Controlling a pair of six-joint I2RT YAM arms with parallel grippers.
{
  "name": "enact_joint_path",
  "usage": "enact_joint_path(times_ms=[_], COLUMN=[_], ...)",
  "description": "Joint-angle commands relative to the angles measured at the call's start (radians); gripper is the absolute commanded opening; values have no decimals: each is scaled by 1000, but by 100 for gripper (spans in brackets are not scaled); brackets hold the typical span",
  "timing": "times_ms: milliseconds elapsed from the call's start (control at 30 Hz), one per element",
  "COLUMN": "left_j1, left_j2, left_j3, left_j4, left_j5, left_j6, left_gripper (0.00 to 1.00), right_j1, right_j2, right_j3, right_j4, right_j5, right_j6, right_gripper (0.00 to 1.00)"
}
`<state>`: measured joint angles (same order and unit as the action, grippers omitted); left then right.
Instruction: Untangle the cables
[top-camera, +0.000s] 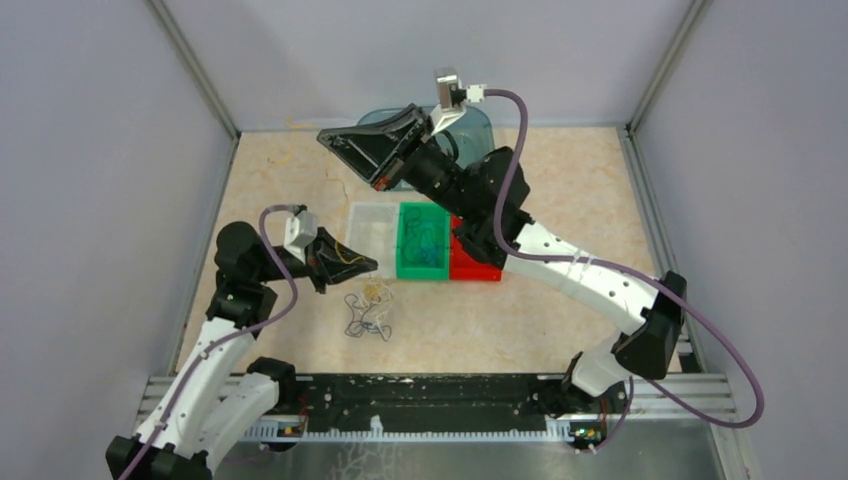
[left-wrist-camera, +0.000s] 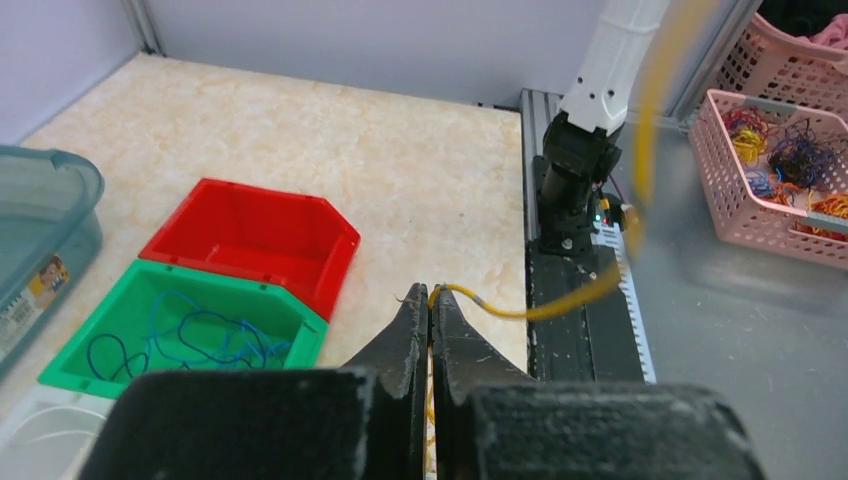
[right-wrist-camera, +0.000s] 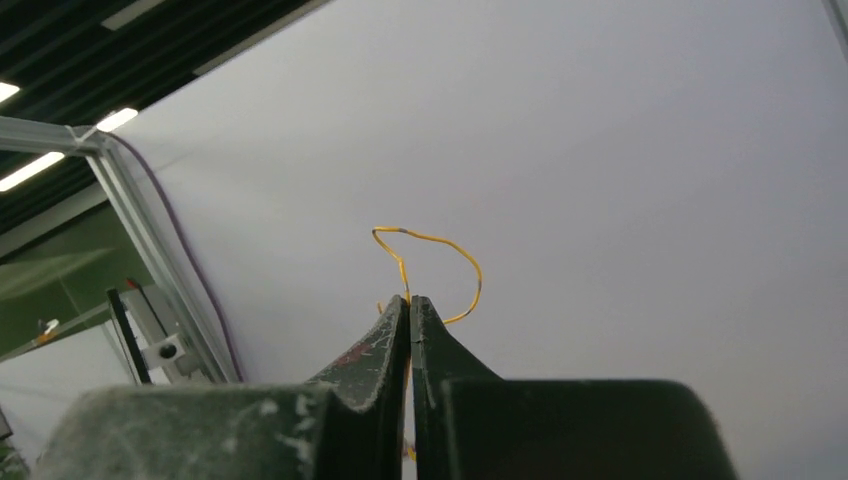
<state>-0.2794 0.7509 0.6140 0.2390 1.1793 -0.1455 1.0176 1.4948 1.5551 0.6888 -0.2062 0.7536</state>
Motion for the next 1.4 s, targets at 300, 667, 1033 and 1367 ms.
enact_joint_path(times_ms=[300, 667, 1033, 1367], left_j1=[-6, -6, -6, -6], left_j2=[-31, -61, -60, -73], left_j3=[226, 242, 249, 285], left_j4=[-87, -107, -57, -127], left_j5=[16, -61, -96, 10], left_j6=[-45, -46, -94, 43], left_gripper=[0, 0, 0, 0], right_j1=[-164, -178, -180, -339], right_j2=[-254, -410, -469, -488], right_j3=[-421, -690, -751, -643], right_j4=[-108, -170, -194, -384], right_j5=[-221, -391, -379, -319], right_j6=[-50, -192, -313, -370], right_gripper=[83, 90, 84, 76])
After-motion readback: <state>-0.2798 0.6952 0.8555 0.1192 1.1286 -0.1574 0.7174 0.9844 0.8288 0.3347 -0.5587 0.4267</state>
